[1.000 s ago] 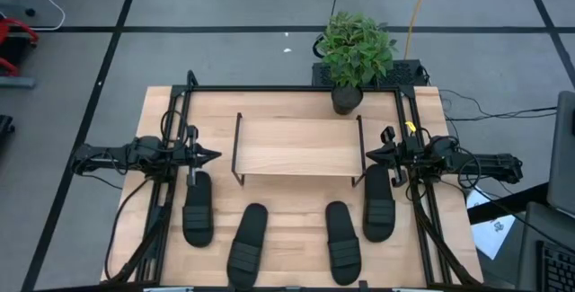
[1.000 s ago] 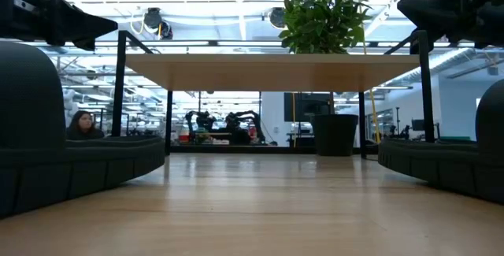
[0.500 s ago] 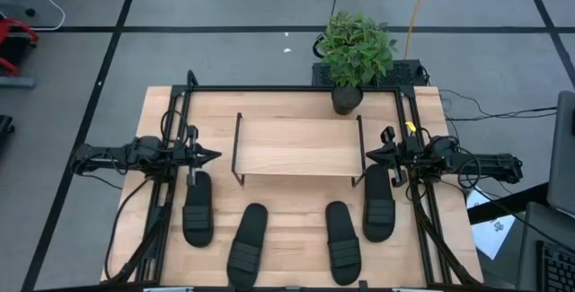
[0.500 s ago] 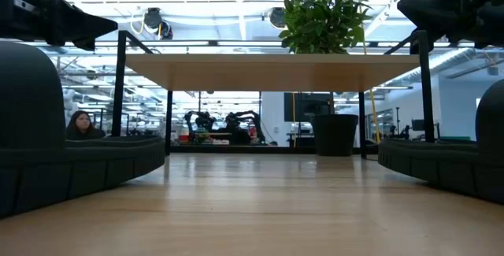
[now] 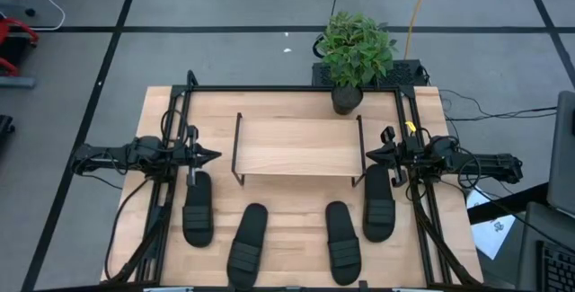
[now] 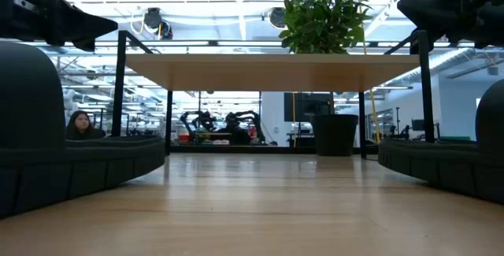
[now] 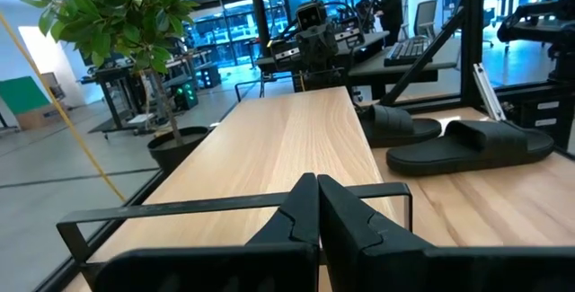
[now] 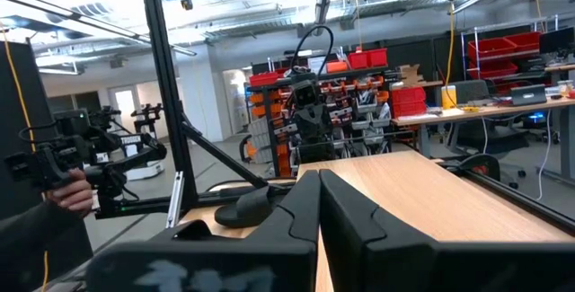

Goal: Pick and place slides into the shelf

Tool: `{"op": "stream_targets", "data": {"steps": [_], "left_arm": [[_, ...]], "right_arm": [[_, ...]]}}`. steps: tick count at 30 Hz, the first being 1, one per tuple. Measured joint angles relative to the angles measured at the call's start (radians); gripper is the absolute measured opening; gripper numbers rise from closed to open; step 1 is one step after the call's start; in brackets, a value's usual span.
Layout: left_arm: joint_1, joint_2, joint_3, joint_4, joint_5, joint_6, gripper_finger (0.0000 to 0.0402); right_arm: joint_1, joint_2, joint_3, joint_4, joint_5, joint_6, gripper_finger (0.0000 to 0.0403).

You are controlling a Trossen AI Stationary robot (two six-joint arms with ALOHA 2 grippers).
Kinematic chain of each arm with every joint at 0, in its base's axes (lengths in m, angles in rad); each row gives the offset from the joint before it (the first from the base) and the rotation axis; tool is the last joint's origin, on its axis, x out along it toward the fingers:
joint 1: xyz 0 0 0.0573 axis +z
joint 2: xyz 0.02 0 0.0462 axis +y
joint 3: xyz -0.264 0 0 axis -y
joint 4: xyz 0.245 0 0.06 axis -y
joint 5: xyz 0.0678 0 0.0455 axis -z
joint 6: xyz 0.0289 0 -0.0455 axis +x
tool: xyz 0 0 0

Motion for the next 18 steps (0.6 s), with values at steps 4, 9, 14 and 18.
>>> {"op": "stream_targets", "data": {"steps": [4, 9, 14, 18], "left_arm": [[0.000, 0.000, 0.000, 0.000, 0.000, -0.024, 0.0001], [0.000, 0.000, 0.000, 0.002, 0.010, -0.061, 0.0001], [0.000, 0.000, 0.000, 0.013, 0.059, -0.116, 0.0001], [0.000, 0.000, 0.000, 0.046, 0.054, -0.124, 0.0001]], "right_arm": [[0.000, 0.000, 0.000, 0.017, 0.000, 0.000, 0.0000], [0.000, 0.000, 0.000, 0.026, 0.000, 0.000, 0.0000], [0.000, 0.000, 0.000, 0.075, 0.000, -0.034, 0.0000], [0.000, 0.000, 0.000, 0.096, 0.000, -0.084, 0.0000]]}}
